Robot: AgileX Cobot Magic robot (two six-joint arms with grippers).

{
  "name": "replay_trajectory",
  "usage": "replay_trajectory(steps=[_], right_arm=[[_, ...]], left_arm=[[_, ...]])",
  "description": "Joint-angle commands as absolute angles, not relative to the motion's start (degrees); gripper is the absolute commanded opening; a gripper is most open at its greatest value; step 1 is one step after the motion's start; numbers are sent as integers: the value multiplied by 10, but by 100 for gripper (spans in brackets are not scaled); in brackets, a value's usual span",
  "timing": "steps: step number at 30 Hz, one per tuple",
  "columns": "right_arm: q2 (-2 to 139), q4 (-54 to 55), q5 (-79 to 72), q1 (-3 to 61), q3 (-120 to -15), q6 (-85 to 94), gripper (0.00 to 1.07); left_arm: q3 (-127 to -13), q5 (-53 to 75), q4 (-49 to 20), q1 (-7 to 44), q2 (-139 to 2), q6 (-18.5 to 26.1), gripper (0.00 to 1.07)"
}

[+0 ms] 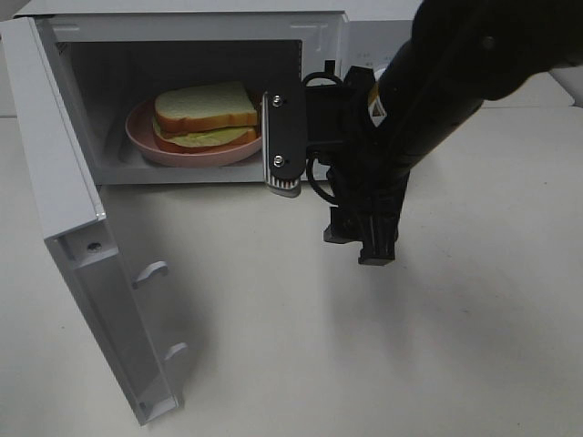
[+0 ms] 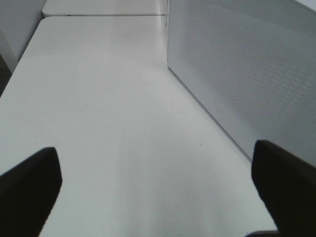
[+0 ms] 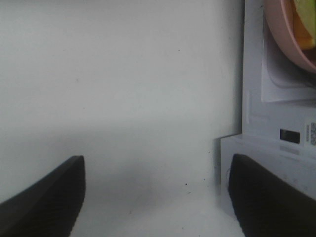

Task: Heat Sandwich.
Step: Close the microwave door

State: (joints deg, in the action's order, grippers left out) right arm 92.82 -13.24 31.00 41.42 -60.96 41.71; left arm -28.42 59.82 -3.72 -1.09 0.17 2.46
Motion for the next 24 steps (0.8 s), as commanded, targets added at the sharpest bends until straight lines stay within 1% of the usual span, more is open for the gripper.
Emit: replay_trajectory(steps=[1, 11, 14, 20, 24], right_arm=[[894, -128, 308, 414, -582, 380, 77], [809, -128, 324, 414, -510, 269, 77], [771, -128, 339, 414, -490, 189, 77], [713, -128, 348, 414, -473, 99, 77], [676, -128, 425, 414, -469, 12, 77]], left_arm=[[-283, 594, -39, -11, 17, 25, 100], [-283, 594, -39, -11, 17, 25, 100], [-283, 594, -39, -11, 17, 25, 100], [-283, 594, -39, -11, 17, 25, 100], [-283, 594, -39, -11, 17, 25, 100]])
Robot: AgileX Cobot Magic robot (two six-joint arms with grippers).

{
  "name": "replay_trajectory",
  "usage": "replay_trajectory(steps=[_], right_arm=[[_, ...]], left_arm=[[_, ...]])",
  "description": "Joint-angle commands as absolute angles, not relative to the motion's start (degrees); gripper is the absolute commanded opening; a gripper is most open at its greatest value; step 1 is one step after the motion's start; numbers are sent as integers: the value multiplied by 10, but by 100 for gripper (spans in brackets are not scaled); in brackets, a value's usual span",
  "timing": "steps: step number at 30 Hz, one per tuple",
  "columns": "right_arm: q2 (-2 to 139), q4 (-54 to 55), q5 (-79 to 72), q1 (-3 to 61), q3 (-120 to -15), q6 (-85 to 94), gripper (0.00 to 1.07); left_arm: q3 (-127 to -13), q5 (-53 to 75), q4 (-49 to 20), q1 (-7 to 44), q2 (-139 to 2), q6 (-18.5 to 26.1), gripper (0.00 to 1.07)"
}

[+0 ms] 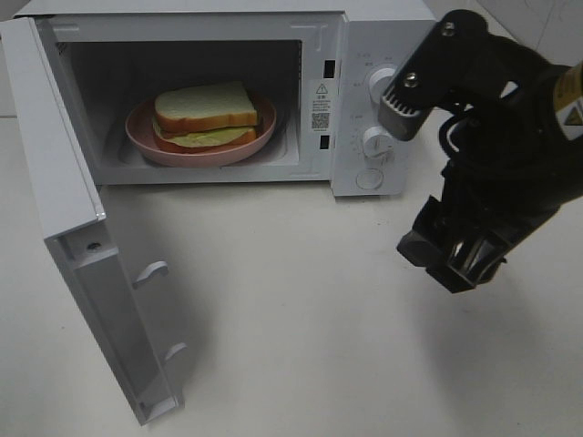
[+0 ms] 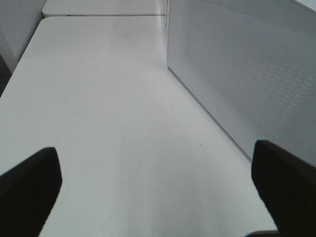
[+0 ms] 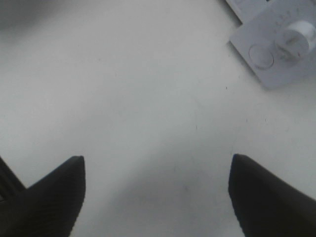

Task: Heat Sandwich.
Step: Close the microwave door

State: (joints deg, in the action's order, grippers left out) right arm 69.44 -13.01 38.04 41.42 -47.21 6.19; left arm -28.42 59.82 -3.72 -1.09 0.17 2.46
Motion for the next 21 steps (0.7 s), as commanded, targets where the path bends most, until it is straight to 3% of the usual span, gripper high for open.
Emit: replay_trajectory(steps=[1, 11, 21], right_arm=[[676, -128, 425, 414, -469, 12, 77], [614, -128, 600, 414, -469, -60, 77], [525, -128, 676, 414, -469, -60, 77]], left_arm=[[-283, 594, -39, -11, 17, 25, 100], [-283, 594, -39, -11, 17, 25, 100], [-283, 594, -39, -11, 17, 25, 100]])
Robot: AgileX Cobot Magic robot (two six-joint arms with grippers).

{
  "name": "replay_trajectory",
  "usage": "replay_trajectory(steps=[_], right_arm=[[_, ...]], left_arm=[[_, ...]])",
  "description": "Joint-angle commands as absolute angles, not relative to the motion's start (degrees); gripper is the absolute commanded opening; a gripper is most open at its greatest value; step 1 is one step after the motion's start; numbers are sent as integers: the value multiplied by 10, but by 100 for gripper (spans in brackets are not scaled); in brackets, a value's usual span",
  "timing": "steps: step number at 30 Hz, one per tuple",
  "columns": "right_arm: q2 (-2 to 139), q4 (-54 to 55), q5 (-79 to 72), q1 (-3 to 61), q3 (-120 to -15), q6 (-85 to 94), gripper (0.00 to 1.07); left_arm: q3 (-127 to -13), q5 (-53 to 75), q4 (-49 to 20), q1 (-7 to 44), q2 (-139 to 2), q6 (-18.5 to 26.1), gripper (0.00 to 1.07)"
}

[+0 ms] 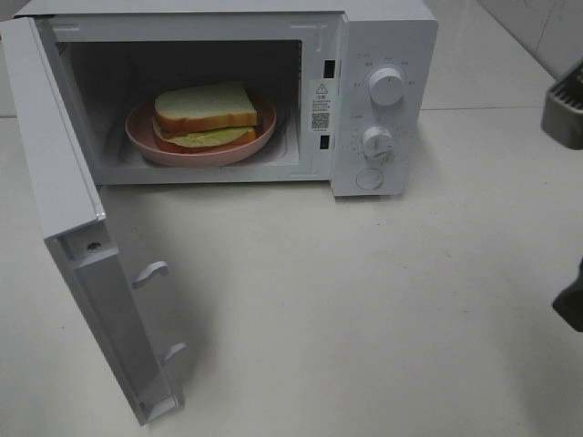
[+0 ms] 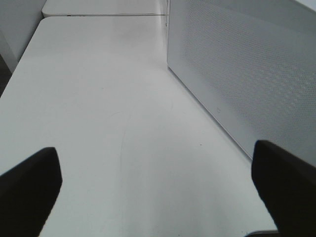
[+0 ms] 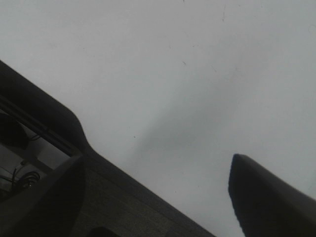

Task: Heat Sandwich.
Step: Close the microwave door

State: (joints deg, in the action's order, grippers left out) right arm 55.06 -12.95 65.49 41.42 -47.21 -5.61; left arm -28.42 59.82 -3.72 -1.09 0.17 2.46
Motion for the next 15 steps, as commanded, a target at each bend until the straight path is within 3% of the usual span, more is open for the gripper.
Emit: replay_trajectory(steps=[1, 15], right_arm=[[516, -128, 680, 414, -469, -60, 77], [350, -134, 698, 414, -407, -70, 77]], left_arm=[[-283, 594, -39, -11, 17, 25, 100], [-283, 594, -39, -11, 17, 25, 100]])
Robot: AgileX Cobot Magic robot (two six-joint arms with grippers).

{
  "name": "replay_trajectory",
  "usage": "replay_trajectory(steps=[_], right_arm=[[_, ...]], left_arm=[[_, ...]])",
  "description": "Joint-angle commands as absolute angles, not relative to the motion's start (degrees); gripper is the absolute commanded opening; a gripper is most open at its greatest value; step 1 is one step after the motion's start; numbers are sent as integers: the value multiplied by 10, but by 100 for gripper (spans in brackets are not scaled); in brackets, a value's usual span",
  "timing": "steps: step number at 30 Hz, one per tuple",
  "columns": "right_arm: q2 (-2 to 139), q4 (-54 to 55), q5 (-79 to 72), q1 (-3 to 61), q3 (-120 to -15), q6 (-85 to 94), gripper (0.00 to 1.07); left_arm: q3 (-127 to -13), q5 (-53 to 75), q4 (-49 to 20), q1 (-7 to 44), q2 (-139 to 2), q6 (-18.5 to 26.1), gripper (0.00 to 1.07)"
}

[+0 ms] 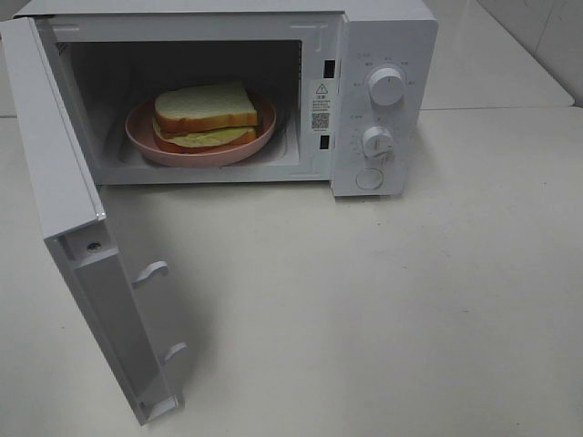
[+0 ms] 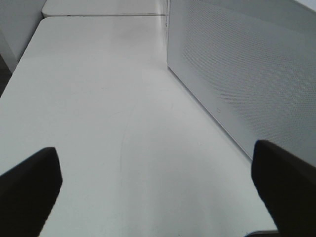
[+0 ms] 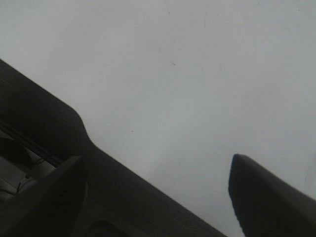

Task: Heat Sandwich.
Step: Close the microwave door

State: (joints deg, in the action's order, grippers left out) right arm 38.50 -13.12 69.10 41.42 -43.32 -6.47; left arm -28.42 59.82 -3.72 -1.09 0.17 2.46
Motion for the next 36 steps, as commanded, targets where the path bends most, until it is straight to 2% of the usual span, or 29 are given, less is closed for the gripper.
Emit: replay_trajectory(steps=[1, 5, 12, 17, 21, 36], right_arm=[[325, -132, 698, 409, -387, -70, 77], [292, -130, 695, 390, -358, -70, 77], [206, -128, 662, 312, -313, -65, 77], [168, -119, 632, 275, -309, -66, 77], [123, -97, 587, 221, -304, -68, 77], [60, -75, 594, 69, -289, -64, 76]], left_arm=[[-283, 594, -39, -11, 17, 25, 100], [-283, 594, -39, -11, 17, 25, 100], [-283, 594, -39, -11, 17, 25, 100], [-283, 594, -39, -11, 17, 25, 100], [-283, 594, -39, -11, 17, 25, 100], [-283, 594, -39, -11, 17, 25, 100]])
